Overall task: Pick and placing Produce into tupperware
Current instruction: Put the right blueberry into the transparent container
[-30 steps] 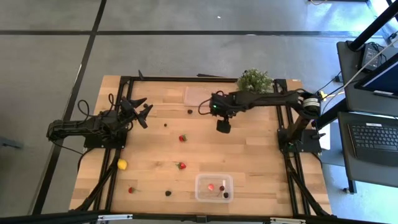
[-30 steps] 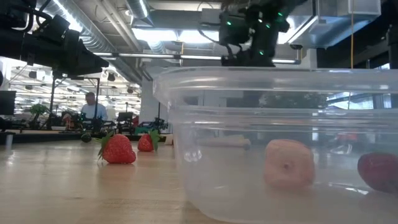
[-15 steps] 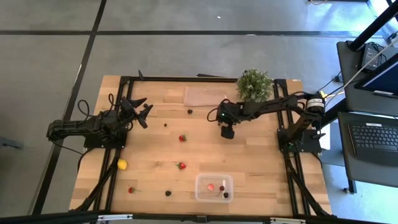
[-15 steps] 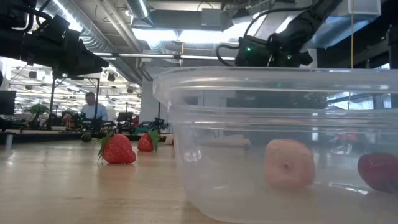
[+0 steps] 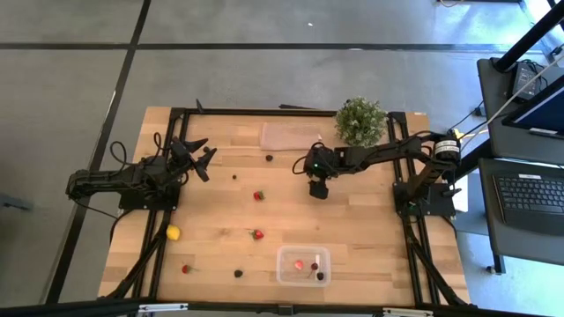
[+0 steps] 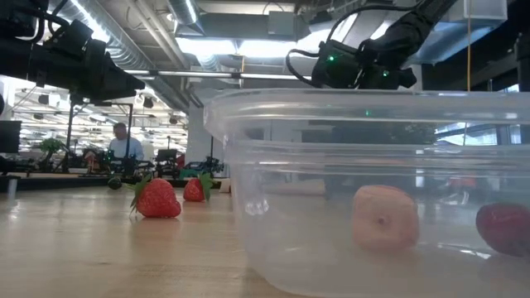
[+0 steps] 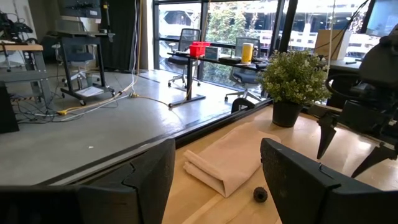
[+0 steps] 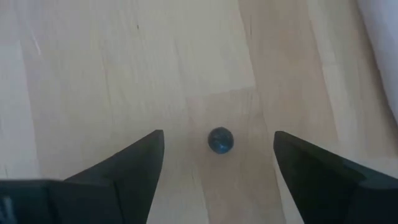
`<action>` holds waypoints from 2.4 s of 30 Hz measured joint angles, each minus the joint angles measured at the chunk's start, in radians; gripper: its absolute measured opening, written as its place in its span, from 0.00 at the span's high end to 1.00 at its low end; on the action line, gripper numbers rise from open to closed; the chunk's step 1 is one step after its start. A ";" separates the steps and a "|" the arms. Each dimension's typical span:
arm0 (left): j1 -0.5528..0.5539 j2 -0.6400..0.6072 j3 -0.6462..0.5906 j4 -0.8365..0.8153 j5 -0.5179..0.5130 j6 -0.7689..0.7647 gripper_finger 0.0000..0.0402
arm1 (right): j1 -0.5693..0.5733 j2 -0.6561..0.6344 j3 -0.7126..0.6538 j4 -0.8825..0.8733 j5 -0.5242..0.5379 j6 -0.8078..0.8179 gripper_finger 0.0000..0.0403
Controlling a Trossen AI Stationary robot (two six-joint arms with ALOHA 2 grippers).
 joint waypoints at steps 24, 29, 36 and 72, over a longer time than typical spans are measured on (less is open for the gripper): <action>0.000 0.000 0.000 0.000 0.000 0.000 0.43 | 0.001 0.000 0.000 0.006 0.008 0.058 0.25; 0.000 0.000 0.000 0.000 0.000 0.000 0.43 | 0.001 0.000 0.000 0.006 0.009 0.055 0.25; 0.000 0.000 0.000 0.000 0.000 0.000 0.43 | 0.001 0.000 0.000 0.006 0.009 0.053 0.25; 0.000 0.000 0.000 0.000 0.000 0.000 0.43 | -0.001 0.071 0.003 0.031 -0.029 0.055 0.38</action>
